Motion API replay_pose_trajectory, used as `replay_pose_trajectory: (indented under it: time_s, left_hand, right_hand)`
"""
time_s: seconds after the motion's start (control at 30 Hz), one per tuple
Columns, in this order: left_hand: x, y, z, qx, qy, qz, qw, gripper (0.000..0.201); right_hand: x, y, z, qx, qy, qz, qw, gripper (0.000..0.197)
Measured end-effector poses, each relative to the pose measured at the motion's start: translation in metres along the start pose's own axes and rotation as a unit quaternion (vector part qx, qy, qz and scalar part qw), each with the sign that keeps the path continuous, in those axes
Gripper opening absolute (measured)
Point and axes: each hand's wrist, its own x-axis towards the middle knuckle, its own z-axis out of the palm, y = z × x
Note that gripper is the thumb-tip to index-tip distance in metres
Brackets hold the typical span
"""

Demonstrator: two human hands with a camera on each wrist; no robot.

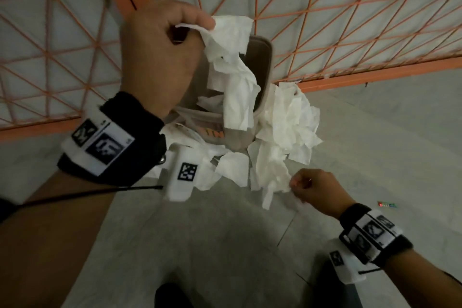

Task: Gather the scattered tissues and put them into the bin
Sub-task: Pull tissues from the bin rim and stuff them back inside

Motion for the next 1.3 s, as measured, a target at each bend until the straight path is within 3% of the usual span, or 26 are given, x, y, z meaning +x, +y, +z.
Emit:
replay_pose_trajectory:
  time_s: [0.1,0.2,0.27,0.43,0.5,0.57,0.7,0.8,0.87,0.97,1.03,1.17,1.3]
  left_hand:
    - [-0.001,-0.021,0.021,0.039,-0.097,-0.043,0.994,0.021]
    - [-0.018,-0.029,0.030,0.103,-0.195,-0.043,0.974,0.023]
    - [-0.032,-0.024,0.027,0.093,-0.189,-0.022,0.977,0.024]
    - [-0.077,-0.011,0.010,0.038,-0.088,0.066,0.993,0.019]
    - [-0.105,-0.017,0.009,0.048,-0.088,0.052,0.994,0.019]
    - [-0.136,-0.028,0.016,0.069,-0.134,0.012,0.988,0.020]
    - [-0.187,-0.059,0.046,0.088,-0.272,-0.078,0.955,0.020]
    - [-0.207,-0.076,0.069,0.144,-0.391,-0.116,0.902,0.036]
    - [-0.212,-0.082,0.083,0.179,-0.454,-0.134,0.863,0.047]
    - [-0.215,-0.090,0.102,0.213,-0.480,-0.102,0.845,0.055]
    - [-0.218,-0.096,0.113,0.240,-0.488,-0.053,0.837,0.062]
    - [-0.216,-0.108,0.131,0.289,-0.505,0.003,0.813,0.072]
    - [-0.201,-0.109,0.131,0.299,-0.511,0.027,0.805,0.037]
  right_hand:
    - [-0.013,-0.027,-0.037,0.052,-0.017,-0.019,0.998,0.014]
    - [-0.024,-0.061,-0.073,0.107,-0.002,-0.063,0.992,0.019]
    - [-0.030,-0.088,-0.096,0.145,0.021,-0.102,0.984,0.019]
    - [-0.035,-0.167,-0.146,0.198,0.084,-0.239,0.947,0.007]
    - [-0.024,-0.196,-0.157,0.187,0.120,-0.286,0.932,0.005]
    - [-0.005,-0.219,-0.161,0.169,0.161,-0.317,0.919,0.011]
    - [0.036,-0.246,-0.151,0.031,0.188,-0.325,0.926,0.020]
    - [0.047,-0.246,-0.138,-0.142,0.160,-0.315,0.925,0.030]
    - [0.042,-0.235,-0.132,-0.156,0.161,-0.324,0.919,0.036]
    - [0.026,-0.204,-0.123,-0.085,0.234,-0.343,0.906,0.034]
    - [0.016,-0.173,-0.112,-0.013,0.269,-0.316,0.910,0.027]
    - [0.007,-0.099,-0.068,0.105,0.242,-0.159,0.951,0.007]
    - [0.023,-0.039,-0.012,0.094,0.135,-0.009,0.986,0.011]
